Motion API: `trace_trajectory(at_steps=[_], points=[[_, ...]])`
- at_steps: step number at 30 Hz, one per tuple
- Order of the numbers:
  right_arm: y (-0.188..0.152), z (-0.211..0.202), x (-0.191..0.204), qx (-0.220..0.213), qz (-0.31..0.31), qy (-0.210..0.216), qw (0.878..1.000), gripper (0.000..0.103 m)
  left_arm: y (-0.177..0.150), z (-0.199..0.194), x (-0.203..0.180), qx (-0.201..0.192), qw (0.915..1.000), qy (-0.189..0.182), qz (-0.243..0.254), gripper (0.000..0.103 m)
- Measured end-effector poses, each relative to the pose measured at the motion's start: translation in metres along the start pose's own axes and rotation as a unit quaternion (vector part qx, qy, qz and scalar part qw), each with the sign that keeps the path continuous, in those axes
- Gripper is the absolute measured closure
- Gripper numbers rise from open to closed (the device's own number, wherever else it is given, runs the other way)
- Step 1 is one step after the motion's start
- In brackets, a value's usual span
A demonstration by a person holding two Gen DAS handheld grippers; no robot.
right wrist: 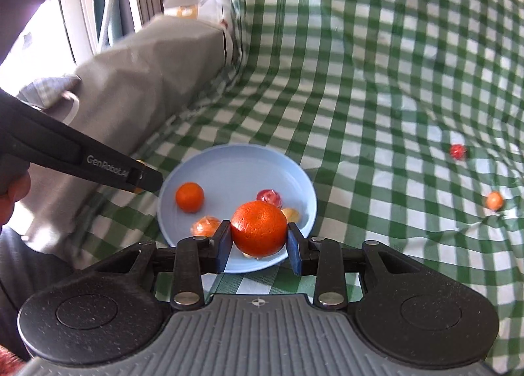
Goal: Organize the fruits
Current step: 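Release the yellow fruit and orange onto the plate, opening both tools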
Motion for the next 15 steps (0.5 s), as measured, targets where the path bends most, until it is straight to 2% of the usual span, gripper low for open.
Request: trace_trajectory(at_steps=[9,10,11,12,13,14,15], points=[[0.002,0.076,0.003,0.053,-0.025,-0.007,0.998,0.066,0.018,0.061,0.006,0.027,0.9992,0.021,0.020,0.075],[0.002,0.082,0.003,0.058,-0.026,-0.006,0.998,0.065,0.019,0.064,0.007,0.029,0.9992,0.022,0.020,0.059],[0.002,0.087,0.004,0.065,-0.027,-0.004,0.998,0.065,0.020,0.066,0.008,0.031,0.9991,0.022,0.019,0.032],[0.003,0.091,0.005,0.068,-0.024,-0.002,0.997,0.063,0.021,0.066,0.010,0.028,0.9992,0.025,0.016,0.020],[0.004,0.093,0.005,0.070,-0.022,-0.003,0.997,0.053,0.022,0.062,0.012,0.018,0.9994,0.028,0.011,0.007],[0.005,0.093,0.005,0.072,-0.021,-0.003,0.997,0.047,0.023,0.055,0.015,0.007,0.9995,0.029,0.005,0.001],[0.006,0.090,0.005,0.069,-0.020,-0.002,0.997,0.037,0.022,0.048,0.016,-0.001,0.9997,0.026,-0.001,0.001]])
Point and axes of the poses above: each gripper's, at about its wrist camera, not at the fingertips, and z roughly the way its jaws point, x to its left, y to its top, the point moved 8 cm from there along z, roughly the way its jaws point, and after that the axes turned 7 degrees about z, right-handed, at the moved point
